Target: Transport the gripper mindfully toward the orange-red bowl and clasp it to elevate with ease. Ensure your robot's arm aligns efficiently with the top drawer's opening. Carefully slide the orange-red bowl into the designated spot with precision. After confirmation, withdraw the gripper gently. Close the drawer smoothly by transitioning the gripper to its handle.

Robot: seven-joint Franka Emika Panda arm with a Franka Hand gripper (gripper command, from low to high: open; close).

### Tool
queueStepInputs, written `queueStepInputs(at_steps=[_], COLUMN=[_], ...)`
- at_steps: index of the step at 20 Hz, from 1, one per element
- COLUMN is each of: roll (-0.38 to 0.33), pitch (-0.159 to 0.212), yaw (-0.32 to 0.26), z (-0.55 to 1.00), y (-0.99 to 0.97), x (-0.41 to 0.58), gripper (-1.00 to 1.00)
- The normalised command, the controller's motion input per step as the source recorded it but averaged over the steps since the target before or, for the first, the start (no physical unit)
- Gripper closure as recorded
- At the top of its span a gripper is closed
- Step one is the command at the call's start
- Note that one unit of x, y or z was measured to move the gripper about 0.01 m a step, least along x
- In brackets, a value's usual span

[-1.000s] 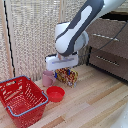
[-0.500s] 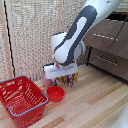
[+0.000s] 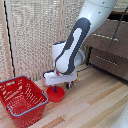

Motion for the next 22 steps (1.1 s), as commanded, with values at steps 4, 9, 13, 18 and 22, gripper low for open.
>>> queueStepInputs(at_steps=[4, 9, 13, 18, 22], roll=[-0.069, -0.015, -0.001, -0.001, 0.0], pitch=[-0.073, -0.008, 0.0, 0.0, 0.0], yaw=[0.055, 0.015, 0.002, 0.004, -0.007], z=[-0.36, -0.1, 0.0, 0.0, 0.0], y=[0.11, 0.05, 0.03, 0.05, 0.05], x=[0.0, -0.048, -0.017, 0.022, 0.001], gripper=[-1.0, 1.0, 1.0, 1.0, 1.0])
